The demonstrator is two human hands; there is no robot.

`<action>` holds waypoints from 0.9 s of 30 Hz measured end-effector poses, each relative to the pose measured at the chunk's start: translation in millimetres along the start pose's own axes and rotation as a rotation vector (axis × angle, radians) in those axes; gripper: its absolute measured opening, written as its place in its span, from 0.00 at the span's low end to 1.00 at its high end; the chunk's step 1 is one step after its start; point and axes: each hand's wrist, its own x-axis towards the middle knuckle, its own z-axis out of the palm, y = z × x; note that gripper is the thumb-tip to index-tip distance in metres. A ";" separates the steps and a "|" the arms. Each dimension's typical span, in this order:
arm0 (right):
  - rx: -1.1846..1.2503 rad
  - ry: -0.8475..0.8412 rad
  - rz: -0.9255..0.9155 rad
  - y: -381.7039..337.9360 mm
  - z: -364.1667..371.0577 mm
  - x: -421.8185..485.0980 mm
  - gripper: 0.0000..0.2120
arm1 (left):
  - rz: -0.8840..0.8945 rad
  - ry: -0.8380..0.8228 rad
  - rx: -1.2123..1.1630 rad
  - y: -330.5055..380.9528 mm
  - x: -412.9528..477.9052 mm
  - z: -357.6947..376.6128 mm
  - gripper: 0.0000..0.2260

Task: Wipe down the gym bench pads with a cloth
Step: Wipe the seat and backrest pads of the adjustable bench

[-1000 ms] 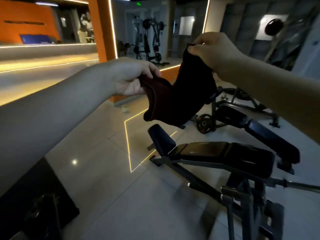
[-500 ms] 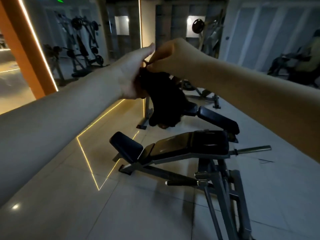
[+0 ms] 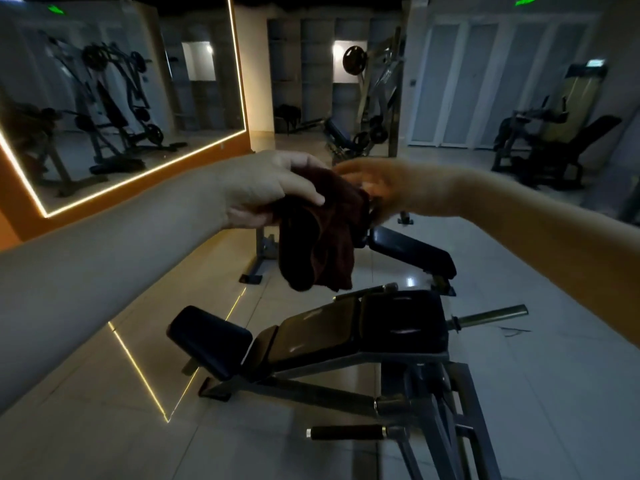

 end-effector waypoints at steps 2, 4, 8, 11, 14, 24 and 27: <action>-0.004 -0.111 -0.025 29.1 -17.1 13.9 0.39 | -0.014 -0.026 0.008 -1.1 36.3 5.1 0.18; 0.039 -0.158 -0.025 50.9 -33.6 25.8 0.34 | -0.065 -0.112 -0.044 2.3 64.4 11.8 0.16; -0.044 -0.112 0.027 100.4 -71.8 42.7 0.17 | -0.101 -0.211 -0.124 -9.8 137.0 18.9 0.15; 0.039 0.024 0.125 144.1 -95.8 46.0 0.09 | -0.114 -0.265 -0.148 -22.7 186.2 31.0 0.17; 0.087 0.201 0.234 182.8 -106.0 45.9 0.02 | -0.174 -0.314 -0.146 -40.5 230.1 44.9 0.18; -0.097 0.553 0.627 309.7 -96.8 50.9 0.03 | 0.079 -0.362 0.300 -171.8 356.1 149.2 0.06; -0.143 0.729 0.744 347.0 -90.6 56.6 0.03 | 0.215 -0.291 0.339 -202.7 375.5 189.9 0.08</action>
